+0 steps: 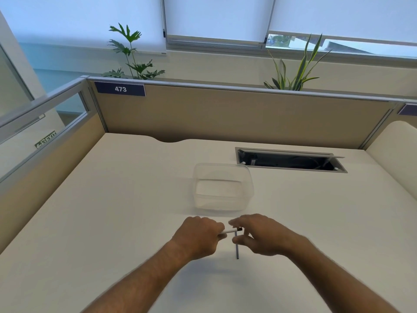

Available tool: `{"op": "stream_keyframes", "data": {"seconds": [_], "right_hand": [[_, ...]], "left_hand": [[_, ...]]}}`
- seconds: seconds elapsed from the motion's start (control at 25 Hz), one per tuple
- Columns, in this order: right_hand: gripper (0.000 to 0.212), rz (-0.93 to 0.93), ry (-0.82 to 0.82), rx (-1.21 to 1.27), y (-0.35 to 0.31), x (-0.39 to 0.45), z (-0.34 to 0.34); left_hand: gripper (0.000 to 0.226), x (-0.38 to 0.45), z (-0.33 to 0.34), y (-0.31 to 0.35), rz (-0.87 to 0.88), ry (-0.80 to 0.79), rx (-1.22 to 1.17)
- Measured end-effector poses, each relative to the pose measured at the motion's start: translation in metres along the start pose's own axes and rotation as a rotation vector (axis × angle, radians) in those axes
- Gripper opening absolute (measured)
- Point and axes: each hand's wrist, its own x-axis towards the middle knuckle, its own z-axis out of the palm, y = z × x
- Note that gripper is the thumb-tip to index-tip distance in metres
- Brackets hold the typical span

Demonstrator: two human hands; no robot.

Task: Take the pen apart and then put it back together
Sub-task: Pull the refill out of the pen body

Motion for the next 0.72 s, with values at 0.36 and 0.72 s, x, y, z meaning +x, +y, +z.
{"op": "stream_keyframes", "data": {"seconds": [0.36, 0.72], "right_hand": [[0.02, 0.006, -0.009, -0.027, -0.0062, 0.0047, -0.0052], [0.019, 0.082, 0.226, -0.132, -0.0033, 0.0035, -0.0038]], "left_hand": [[0.031, -0.0026, -0.0018, 0.0024, 0.042, 0.067, -0.058], [0.03, 0.0026, -0.0017, 0.0024, 0.109, 0.094, 0.06]]}}
